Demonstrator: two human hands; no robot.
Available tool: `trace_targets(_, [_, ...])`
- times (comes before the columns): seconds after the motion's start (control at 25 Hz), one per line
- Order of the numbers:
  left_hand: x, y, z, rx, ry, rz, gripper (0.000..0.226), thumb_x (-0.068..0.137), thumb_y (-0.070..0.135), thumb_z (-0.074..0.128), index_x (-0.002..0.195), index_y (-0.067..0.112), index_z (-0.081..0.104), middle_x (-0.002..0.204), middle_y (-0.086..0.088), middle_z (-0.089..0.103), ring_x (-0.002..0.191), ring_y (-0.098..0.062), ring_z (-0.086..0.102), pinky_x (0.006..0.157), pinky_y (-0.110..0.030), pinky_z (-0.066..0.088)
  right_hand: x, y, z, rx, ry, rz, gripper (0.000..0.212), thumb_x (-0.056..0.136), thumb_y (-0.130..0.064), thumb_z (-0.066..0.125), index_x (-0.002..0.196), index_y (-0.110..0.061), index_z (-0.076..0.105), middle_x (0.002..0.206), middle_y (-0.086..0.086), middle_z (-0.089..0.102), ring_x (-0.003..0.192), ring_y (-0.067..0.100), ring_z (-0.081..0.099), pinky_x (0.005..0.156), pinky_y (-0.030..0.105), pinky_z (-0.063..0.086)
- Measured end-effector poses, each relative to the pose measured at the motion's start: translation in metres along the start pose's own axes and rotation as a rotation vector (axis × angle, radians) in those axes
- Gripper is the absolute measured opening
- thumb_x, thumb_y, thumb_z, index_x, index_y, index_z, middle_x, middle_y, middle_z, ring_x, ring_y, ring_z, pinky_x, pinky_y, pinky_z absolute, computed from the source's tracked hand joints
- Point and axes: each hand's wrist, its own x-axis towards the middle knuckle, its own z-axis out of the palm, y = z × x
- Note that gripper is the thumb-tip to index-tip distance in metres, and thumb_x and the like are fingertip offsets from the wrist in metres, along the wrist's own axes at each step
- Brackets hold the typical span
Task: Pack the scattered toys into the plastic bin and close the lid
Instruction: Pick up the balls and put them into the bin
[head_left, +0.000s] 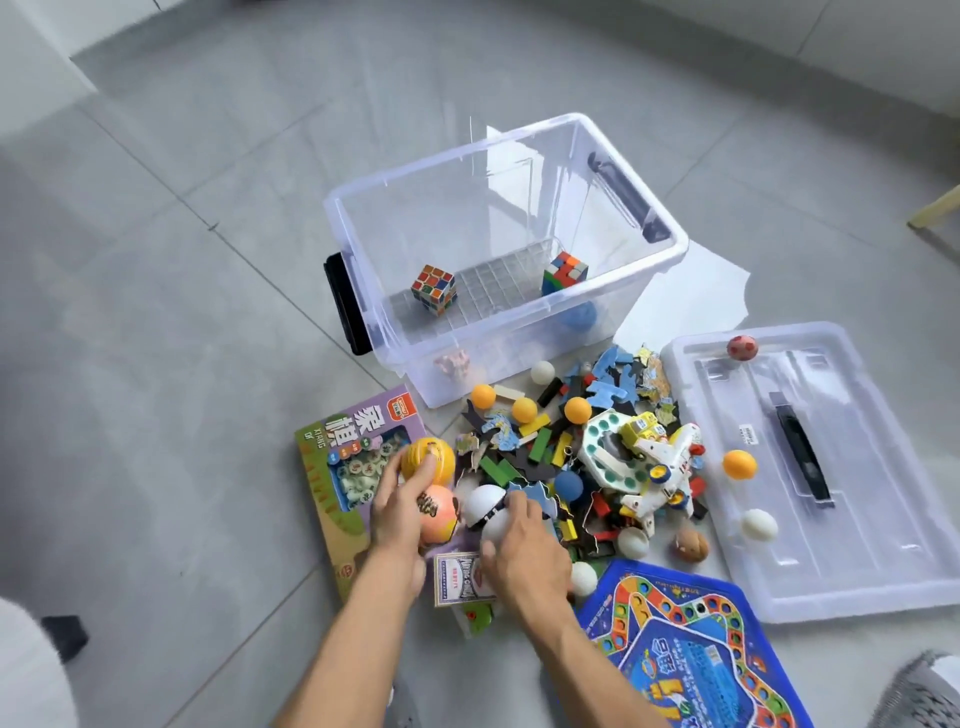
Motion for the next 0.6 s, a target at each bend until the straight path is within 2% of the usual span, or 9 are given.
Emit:
trace_targets(0.08, [-0.033, -0.005, -0.006, -0.163, -0.102, -0.069, 0.045, 0.079, 0.027, 0.073, 0.122, 0.028, 0.059, 0.095, -0.019, 0.069, 0.066, -0.034, 0.066, 0.057, -0.042, 0.055, 0.001, -0.007, -0.001, -0.034, 0.048, 0.064, 0.048, 0.090, -0.043, 0.056, 0.128, -0.021, 0.036, 0.124, 0.001, 0.047, 0.098, 0.029, 0.066, 0.068, 0.038, 0.047])
trace_targets(0.2, [-0.064, -0.008, -0.011, -0.202, -0.155, -0.063, 0.048, 0.076, 0.030, 0.073, 0.122, 0.024, 0.059, 0.085, -0.021, 0.070, 0.059, -0.034, 0.066, 0.049, -0.037, 0.053, 0.003, -0.002, -0.002, 0.039, -0.030, 0.092, 0.043, 0.093, -0.046, 0.053, 0.124, -0.017, 0.046, 0.126, 0.004, 0.045, 0.103, 0.028, 0.064, 0.079, 0.039, 0.049])
trace_targets(0.28, [-0.065, -0.002, -0.012, -0.247, -0.158, -0.048, 0.053, 0.075, 0.032, 0.072, 0.123, 0.016, 0.058, 0.082, -0.020, 0.068, 0.061, -0.032, 0.065, 0.051, -0.036, 0.053, -0.001, 0.017, -0.012, 0.333, -0.100, 0.124, 0.038, 0.091, -0.047, 0.056, 0.112, -0.016, 0.057, 0.113, 0.004, 0.056, 0.093, 0.027, 0.065, 0.079, 0.037, 0.050])
trace_targets(0.36, [-0.061, 0.003, -0.009, -0.299, -0.130, -0.092, 0.054, 0.077, 0.035, 0.071, 0.123, 0.012, 0.057, 0.081, -0.020, 0.065, 0.061, -0.031, 0.064, 0.052, -0.037, 0.054, -0.012, 0.037, -0.026, 0.780, -0.137, 0.172, 0.030, 0.089, -0.039, 0.065, 0.099, -0.012, 0.061, 0.085, 0.005, 0.065, 0.069, 0.022, 0.064, 0.066, 0.035, 0.052])
trace_targets(0.4, [-0.063, 0.005, -0.006, -0.307, -0.089, -0.107, 0.054, 0.077, 0.036, 0.071, 0.123, 0.012, 0.057, 0.083, -0.020, 0.064, 0.061, -0.030, 0.064, 0.053, -0.037, 0.054, -0.019, 0.045, -0.033, 0.917, -0.141, 0.177, 0.027, 0.089, -0.035, 0.068, 0.096, -0.009, 0.062, 0.076, 0.005, 0.064, 0.061, 0.019, 0.061, 0.059, 0.034, 0.051])
trace_targets(0.48, [-0.075, 0.002, 0.008, -0.281, -0.046, -0.095, 0.055, 0.076, 0.040, 0.071, 0.123, 0.015, 0.058, 0.094, -0.022, 0.064, 0.064, -0.032, 0.065, 0.056, -0.038, 0.055, -0.035, 0.061, -0.051, 1.031, -0.101, 0.180, 0.025, 0.089, -0.034, 0.069, 0.089, -0.009, 0.062, 0.066, 0.005, 0.064, 0.053, 0.015, 0.060, 0.051, 0.029, 0.049])
trace_targets(0.6, [-0.094, 0.022, 0.048, -0.221, -0.073, 0.022, 0.044, 0.076, 0.040, 0.072, 0.117, 0.028, 0.062, 0.114, -0.021, 0.066, 0.084, -0.039, 0.067, 0.063, -0.044, 0.057, -0.049, 0.067, -0.086, 0.902, 0.079, 0.134, 0.028, 0.090, -0.040, 0.065, 0.077, -0.015, 0.066, 0.059, 0.004, 0.068, 0.050, 0.016, 0.066, 0.046, 0.026, 0.050])
